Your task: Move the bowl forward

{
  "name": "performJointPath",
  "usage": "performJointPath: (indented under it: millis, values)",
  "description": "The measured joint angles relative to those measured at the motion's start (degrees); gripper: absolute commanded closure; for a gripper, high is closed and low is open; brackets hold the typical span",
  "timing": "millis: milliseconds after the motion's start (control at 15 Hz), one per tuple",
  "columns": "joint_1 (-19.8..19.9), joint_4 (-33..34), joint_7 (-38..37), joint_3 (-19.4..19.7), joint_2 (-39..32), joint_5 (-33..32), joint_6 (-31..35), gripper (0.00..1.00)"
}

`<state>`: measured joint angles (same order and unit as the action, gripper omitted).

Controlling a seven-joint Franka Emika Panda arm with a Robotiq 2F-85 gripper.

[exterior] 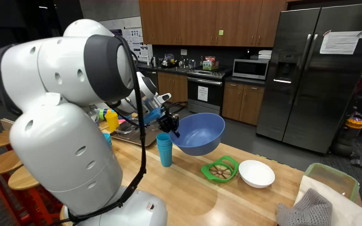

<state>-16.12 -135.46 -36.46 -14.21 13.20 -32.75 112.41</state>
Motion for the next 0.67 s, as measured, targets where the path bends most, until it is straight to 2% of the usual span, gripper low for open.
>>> performJointPath:
  millis: [667]
  values:
    - [3.2, -11.3, -1.3, -0.4, 11.2, 5.7, 7.0, 1.0]
